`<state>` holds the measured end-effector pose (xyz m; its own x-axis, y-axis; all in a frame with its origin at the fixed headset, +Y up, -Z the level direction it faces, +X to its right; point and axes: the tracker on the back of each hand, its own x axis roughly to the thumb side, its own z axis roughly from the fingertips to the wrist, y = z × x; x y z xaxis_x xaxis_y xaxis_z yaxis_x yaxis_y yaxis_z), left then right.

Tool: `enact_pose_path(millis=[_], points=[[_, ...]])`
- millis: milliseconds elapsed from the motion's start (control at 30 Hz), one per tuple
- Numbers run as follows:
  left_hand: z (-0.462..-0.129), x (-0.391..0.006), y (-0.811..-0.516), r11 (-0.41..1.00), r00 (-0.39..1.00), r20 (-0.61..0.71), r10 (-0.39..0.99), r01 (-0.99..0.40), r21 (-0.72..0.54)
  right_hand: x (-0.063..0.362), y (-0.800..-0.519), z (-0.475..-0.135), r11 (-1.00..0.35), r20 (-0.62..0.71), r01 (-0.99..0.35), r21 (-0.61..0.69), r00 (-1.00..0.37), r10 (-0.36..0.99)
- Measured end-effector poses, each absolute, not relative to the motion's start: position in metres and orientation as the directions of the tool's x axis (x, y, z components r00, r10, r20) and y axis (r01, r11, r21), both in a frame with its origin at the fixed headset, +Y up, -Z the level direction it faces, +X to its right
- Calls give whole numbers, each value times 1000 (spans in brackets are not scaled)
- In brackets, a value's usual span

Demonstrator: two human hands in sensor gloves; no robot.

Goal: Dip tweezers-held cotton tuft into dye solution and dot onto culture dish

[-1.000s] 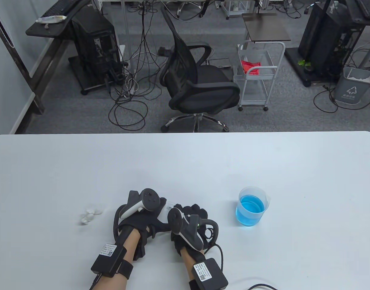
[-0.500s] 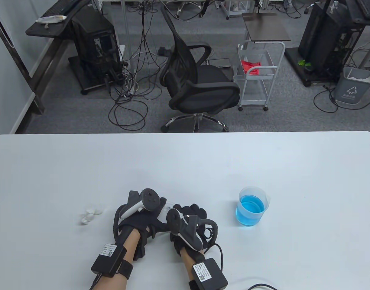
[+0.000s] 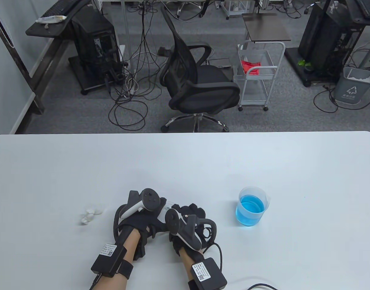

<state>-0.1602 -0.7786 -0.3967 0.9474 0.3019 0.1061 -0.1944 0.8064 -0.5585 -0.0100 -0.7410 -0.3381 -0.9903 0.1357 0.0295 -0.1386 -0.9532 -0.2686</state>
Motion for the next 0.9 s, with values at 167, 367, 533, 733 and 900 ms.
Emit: enact_pose_path(millis=[167, 367, 533, 733, 900], points=[[-397, -160, -779, 806, 947, 106, 302, -194, -558, -13, -744, -341, -960, 24, -120, -251, -993, 118], [-397, -160, -779, 807, 948, 106, 300, -192, -558, -12, -744, -341, -959, 20, -130, -254, -991, 129], [-397, -160, -779, 807, 948, 106, 299, -193, -558, -9, -743, -343, -953, 4, -143, -266, -989, 147], [-397, -160, -779, 807, 948, 106, 300, -193, -558, -9, -747, -346, -960, 0, -131, -248, -991, 136], [-397, -160, -779, 807, 948, 106, 300, -193, -558, -10, -746, -346, -955, 7, -137, -263, -990, 141]])
